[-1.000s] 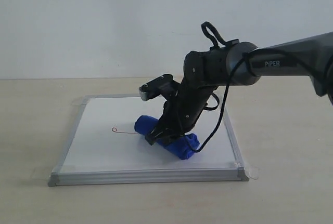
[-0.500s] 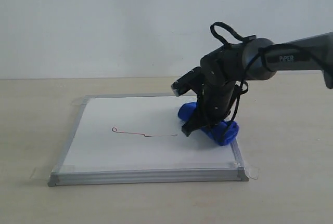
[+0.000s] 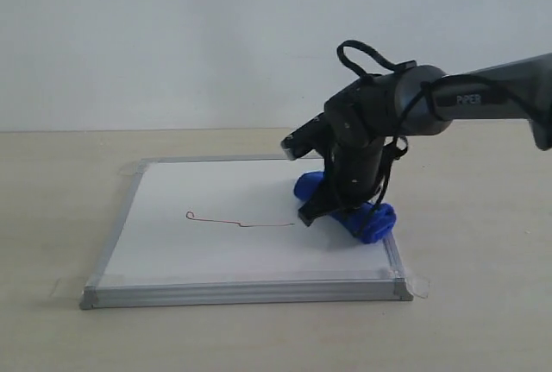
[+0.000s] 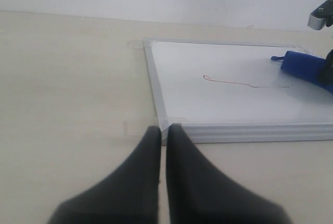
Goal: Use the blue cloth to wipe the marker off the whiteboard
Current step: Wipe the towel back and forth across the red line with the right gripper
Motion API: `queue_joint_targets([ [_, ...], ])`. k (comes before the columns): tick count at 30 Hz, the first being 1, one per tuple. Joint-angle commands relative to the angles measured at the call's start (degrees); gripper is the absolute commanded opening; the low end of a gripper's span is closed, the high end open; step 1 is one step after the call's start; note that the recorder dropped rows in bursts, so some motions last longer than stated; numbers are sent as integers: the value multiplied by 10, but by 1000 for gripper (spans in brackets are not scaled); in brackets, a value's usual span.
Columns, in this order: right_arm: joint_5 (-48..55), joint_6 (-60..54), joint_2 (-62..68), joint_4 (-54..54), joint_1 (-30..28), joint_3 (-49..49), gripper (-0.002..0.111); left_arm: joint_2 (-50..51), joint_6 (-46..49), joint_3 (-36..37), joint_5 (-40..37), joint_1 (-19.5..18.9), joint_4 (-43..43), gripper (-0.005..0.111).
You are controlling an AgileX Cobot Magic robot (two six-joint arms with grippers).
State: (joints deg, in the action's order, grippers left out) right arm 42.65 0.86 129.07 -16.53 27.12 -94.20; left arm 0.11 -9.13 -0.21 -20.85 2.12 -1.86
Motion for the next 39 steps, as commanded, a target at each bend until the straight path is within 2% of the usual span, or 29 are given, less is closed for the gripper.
queue_joint_targets([
  [1, 46, -29, 14, 38, -7, 8, 0, -1, -4, 2, 3, 1, -3, 4],
  [5, 39, -191, 15, 271, 39, 8, 0, -1, -4, 2, 3, 1, -3, 4],
  [8, 52, -285, 16, 360, 82, 8, 0, -1, -4, 2, 3, 1, -3, 4],
  [12, 55, -266, 15, 322, 90, -2, 0, -1, -4, 2, 3, 1, -3, 4],
  [18, 28, -48, 15, 72, 32, -14, 0, -1, -4, 2, 3, 1, -3, 4],
  [20, 26, -9, 15, 31, 20, -14, 0, -1, -4, 2, 3, 1, -3, 4],
  [24, 29, -24, 19, 72, 33, -14, 0, -1, -4, 2, 3, 1, -3, 4],
  [29, 55, -158, 30, 211, 85, -14, 0, -1, -4, 2, 3, 1, -3, 4],
  [32, 66, -201, 22, 242, 102, -14, 0, -1, -4, 2, 3, 1, -3, 4],
  [35, 54, -183, 15, 209, 91, -14, 0, -1, -4, 2, 3, 1, -3, 4],
  [39, 33, -62, 17, 66, 42, -14, 0, -1, -4, 2, 3, 1, -3, 4],
])
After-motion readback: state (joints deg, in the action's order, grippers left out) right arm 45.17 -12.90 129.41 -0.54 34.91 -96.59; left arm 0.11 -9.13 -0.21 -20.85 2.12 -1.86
